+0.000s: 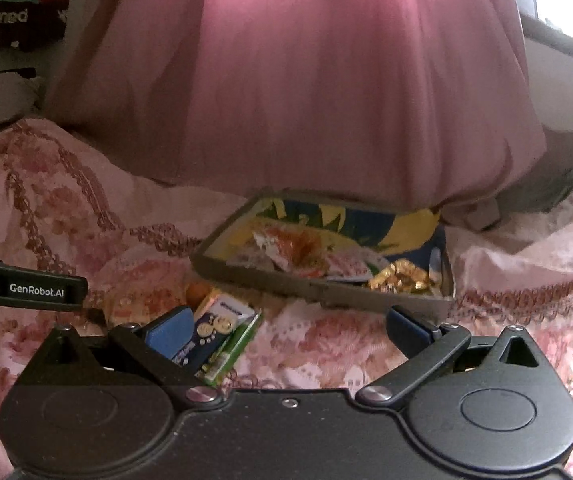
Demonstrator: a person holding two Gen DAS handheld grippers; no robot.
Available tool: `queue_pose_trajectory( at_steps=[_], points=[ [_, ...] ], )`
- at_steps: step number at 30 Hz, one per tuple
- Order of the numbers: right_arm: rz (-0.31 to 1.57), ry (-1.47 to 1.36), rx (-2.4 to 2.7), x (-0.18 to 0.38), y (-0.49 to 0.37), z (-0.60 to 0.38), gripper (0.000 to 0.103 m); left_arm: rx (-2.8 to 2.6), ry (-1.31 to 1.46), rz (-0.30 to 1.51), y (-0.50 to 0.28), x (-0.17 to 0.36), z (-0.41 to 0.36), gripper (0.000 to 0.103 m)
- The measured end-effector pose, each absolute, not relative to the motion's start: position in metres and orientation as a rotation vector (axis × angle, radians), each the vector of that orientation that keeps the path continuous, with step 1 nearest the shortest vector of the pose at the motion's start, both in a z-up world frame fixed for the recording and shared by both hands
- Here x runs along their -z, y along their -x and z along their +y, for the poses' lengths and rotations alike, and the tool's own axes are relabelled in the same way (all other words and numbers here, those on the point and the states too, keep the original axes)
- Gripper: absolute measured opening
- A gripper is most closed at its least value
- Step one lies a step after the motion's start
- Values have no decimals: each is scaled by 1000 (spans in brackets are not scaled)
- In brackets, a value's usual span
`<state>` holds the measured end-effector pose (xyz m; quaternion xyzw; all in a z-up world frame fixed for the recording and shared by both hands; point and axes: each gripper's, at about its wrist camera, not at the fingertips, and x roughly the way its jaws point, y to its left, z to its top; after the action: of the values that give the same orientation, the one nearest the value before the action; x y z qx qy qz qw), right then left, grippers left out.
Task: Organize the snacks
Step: 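Move both open tools toward the blue stick pack and green tube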
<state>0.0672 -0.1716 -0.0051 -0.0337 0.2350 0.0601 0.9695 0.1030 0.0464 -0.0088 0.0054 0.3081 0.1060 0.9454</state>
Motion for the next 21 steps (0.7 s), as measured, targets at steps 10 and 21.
queue_pose_trajectory(
  at_steps=[10, 21],
  points=[
    [589, 47, -91, 24, -80, -174, 102, -247, -70, 715, -116, 22, 39, 103],
    [647, 60, -100, 36, -86, -167, 102, -279, -71, 765, -122, 28, 42, 103]
  ],
)
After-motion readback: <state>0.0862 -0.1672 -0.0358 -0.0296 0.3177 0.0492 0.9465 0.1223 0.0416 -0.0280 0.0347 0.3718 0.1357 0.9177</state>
